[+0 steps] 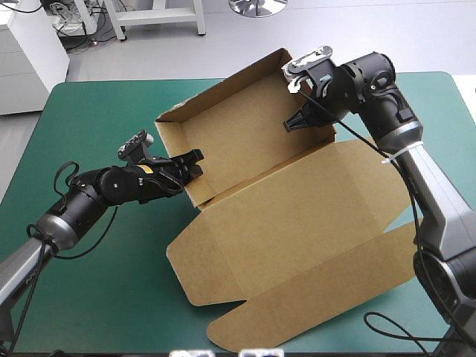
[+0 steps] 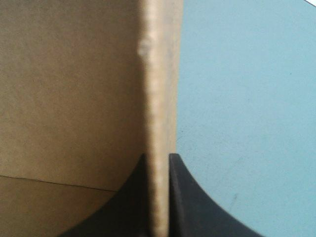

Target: Fold the box

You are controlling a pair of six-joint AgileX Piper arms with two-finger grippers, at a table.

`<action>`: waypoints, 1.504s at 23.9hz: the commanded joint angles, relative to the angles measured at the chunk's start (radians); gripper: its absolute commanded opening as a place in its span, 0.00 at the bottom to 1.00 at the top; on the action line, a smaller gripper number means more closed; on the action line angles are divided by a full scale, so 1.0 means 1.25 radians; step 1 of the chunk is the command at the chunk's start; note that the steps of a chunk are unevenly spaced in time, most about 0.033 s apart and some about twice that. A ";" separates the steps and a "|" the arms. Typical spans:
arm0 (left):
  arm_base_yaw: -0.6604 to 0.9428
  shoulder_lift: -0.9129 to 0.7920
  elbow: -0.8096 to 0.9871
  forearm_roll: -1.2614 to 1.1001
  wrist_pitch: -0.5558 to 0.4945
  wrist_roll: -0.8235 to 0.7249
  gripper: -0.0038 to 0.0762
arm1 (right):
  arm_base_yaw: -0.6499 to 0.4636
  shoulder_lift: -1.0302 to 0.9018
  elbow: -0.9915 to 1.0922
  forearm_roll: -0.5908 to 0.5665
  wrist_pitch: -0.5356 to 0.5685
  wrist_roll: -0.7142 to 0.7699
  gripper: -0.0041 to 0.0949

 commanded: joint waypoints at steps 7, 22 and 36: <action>-0.005 -0.025 -0.072 -0.027 -0.047 0.078 0.03 | -0.001 -0.011 -0.030 0.018 -0.013 0.031 0.03; -0.005 -0.025 -0.105 0.357 0.098 -0.160 0.04 | -0.001 0.005 -0.030 0.009 -0.017 0.043 0.03; -0.005 -0.025 -0.265 0.431 0.284 -0.116 0.03 | -0.001 0.014 -0.029 -0.040 0.014 0.127 0.03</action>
